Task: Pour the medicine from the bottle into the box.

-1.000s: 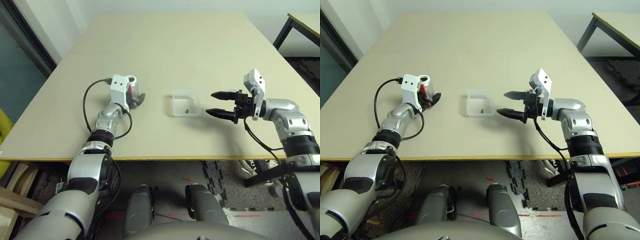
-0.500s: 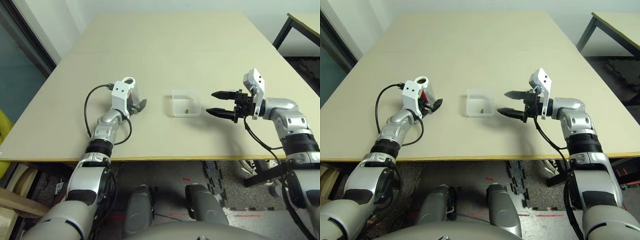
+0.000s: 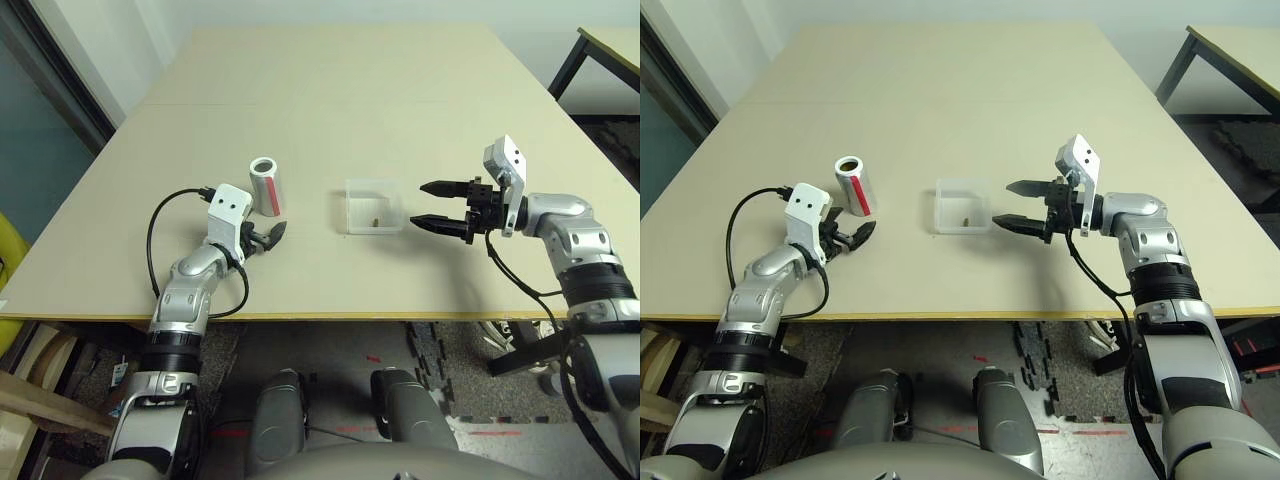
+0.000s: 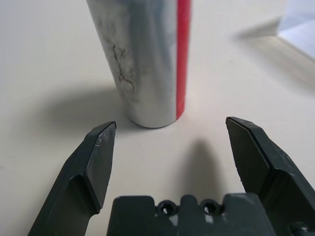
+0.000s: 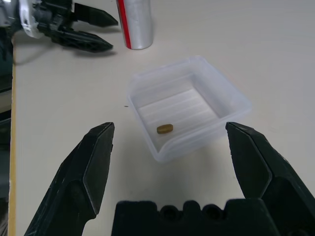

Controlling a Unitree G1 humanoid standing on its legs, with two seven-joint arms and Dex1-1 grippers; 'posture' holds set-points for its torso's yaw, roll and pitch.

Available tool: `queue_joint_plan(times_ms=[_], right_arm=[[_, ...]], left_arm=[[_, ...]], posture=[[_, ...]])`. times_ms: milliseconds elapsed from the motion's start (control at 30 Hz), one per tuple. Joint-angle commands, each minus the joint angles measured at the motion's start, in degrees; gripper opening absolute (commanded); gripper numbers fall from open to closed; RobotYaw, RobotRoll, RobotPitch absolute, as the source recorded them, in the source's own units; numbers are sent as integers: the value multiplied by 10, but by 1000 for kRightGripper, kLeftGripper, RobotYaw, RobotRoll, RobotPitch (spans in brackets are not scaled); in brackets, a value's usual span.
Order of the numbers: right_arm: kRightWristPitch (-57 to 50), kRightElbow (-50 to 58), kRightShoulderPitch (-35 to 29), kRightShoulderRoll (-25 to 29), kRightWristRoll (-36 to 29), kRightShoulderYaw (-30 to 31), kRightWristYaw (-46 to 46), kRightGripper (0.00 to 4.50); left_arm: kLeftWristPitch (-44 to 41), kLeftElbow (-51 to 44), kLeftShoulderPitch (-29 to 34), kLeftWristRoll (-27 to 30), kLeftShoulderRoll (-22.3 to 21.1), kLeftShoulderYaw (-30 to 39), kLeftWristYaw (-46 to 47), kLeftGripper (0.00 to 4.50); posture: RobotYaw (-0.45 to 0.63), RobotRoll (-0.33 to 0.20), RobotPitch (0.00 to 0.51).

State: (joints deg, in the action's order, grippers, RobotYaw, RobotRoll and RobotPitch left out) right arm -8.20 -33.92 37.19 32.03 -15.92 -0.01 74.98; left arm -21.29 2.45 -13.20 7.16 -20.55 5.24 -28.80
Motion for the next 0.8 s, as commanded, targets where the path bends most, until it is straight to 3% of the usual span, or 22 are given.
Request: queue_joint_plan(times_ms=[33, 200, 367, 600, 800], right_arm=[[4, -5, 2, -1, 1, -2, -3, 4500], [6, -10, -5, -2, -1, -7, -8, 4500], [4, -17, -5, 0, -3, -14, -12, 4500], [0, -28, 5, 0, -17, -40, -43, 4500], [14, -46, 15, -6, -19, -84, -132, 4500]], left_arm=[[39, -44, 25, 16, -26, 18, -20, 4480], [108, -25, 25, -5, -70, 59, 7, 4480], [105, 12, 1, 11, -97, 106, 29, 4480], [102, 156, -83, 20, -134, 139, 44, 4480], [139, 302, -184, 12, -158, 134, 34, 4480]], posture=[[-103, 0, 75], [-86, 0, 73], [-75, 0, 70], [-72, 0, 65], [-81, 0, 65]])
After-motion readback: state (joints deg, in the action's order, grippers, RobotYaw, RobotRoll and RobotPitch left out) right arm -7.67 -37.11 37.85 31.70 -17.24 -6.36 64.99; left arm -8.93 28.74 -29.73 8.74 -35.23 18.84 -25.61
